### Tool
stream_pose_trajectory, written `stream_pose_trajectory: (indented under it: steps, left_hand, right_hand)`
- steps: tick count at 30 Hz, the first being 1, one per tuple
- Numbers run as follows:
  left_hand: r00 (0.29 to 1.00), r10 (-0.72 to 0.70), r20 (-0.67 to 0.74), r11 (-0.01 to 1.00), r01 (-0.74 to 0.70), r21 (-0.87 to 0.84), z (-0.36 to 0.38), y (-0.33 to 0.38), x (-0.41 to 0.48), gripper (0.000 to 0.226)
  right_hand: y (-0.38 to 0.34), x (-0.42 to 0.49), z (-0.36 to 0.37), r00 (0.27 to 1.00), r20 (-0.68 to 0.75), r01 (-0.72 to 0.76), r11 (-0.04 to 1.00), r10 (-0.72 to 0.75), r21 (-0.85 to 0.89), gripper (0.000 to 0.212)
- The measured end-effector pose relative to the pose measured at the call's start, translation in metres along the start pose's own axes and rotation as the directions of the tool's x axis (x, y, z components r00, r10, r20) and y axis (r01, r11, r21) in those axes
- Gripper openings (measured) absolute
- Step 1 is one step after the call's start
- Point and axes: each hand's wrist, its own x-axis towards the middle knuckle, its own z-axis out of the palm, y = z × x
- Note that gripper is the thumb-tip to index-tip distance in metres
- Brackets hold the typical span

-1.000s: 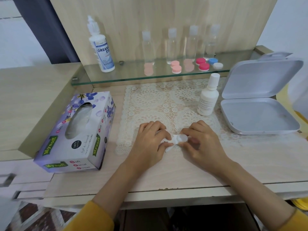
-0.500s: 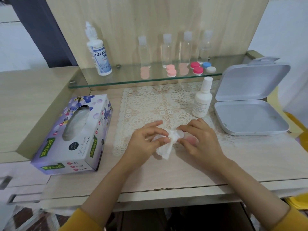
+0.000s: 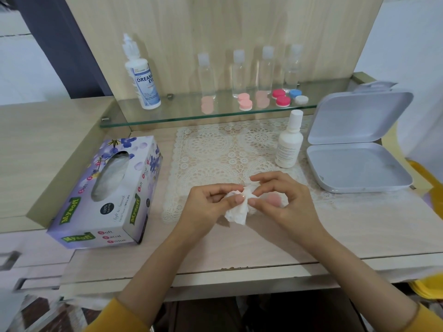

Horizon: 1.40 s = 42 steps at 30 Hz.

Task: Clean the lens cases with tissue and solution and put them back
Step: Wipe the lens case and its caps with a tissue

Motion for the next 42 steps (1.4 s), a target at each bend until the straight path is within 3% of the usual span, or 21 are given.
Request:
stream_pose_trajectory:
  steps: [6, 11, 16, 19, 22, 27, 33, 37, 40, 42]
  left_hand:
    - [0.995, 0.069, -0.067, 0.997, -0.071, -0.032, -0.006, -0.002, 0.001, 0.025]
    - [0.994, 0.1, -0.037, 0.994, -0.101, -0.033, -0.006, -0.007, 0.001, 0.037]
    - [0.996, 0.063, -0.055, 0.996, -0.066, -0.056, -0.001, -0.012, 0.0, 0.03]
    - [0.996, 0.057, -0.07, 0.997, -0.06, -0.04, 0.001, -0.013, 0.0, 0.029]
    - [0.995, 0.066, -0.08, 0.997, -0.069, -0.037, 0.002, -0.013, 0.0, 0.029]
    - [0.994, 0.077, -0.076, 0.996, -0.081, -0.042, 0.003, -0.016, -0.001, 0.028]
    - [0.995, 0.065, -0.077, 0.996, -0.069, -0.049, 0.001, -0.019, -0.001, 0.028]
    - [0.994, 0.079, -0.075, 0.997, -0.079, -0.007, 0.001, -0.02, 0.0, 0.03]
    - [0.993, 0.091, -0.069, 0.996, -0.091, 0.011, 0.001, -0.02, -0.001, 0.03]
    - [0.993, 0.1, -0.07, 0.995, -0.1, 0.011, 0.0, -0.02, -0.001, 0.03]
  right_hand:
    - [-0.011, 0.0, -0.013, 0.993, -0.121, -0.008, 0.999, 0.004, -0.033, 0.011]
    - [-0.004, 0.005, -0.023, 0.949, -0.203, 0.131, 0.886, -0.242, -0.445, 0.014]
    - [0.001, 0.011, -0.022, 0.914, -0.102, 0.249, 0.742, -0.393, -0.623, 0.012]
    - [0.002, 0.011, -0.015, 0.909, 0.001, 0.332, 0.722, -0.416, -0.607, 0.011]
    - [0.005, 0.008, -0.009, 0.913, 0.048, 0.368, 0.766, -0.405, -0.527, 0.015]
    - [0.007, 0.003, -0.01, 0.935, 0.053, 0.34, 0.843, -0.351, -0.417, 0.028]
    - [0.012, 0.002, -0.023, 0.948, 0.234, 0.277, 0.919, -0.214, -0.279, 0.026]
    - [0.009, 0.003, -0.03, 0.962, 0.179, 0.258, 0.907, -0.208, -0.333, 0.017]
    - [0.01, 0.008, -0.041, 0.97, 0.088, 0.241, 0.835, -0.228, -0.495, 0.009]
    - [0.013, 0.013, -0.047, 0.968, 0.033, 0.217, 0.756, -0.251, -0.617, 0.022]
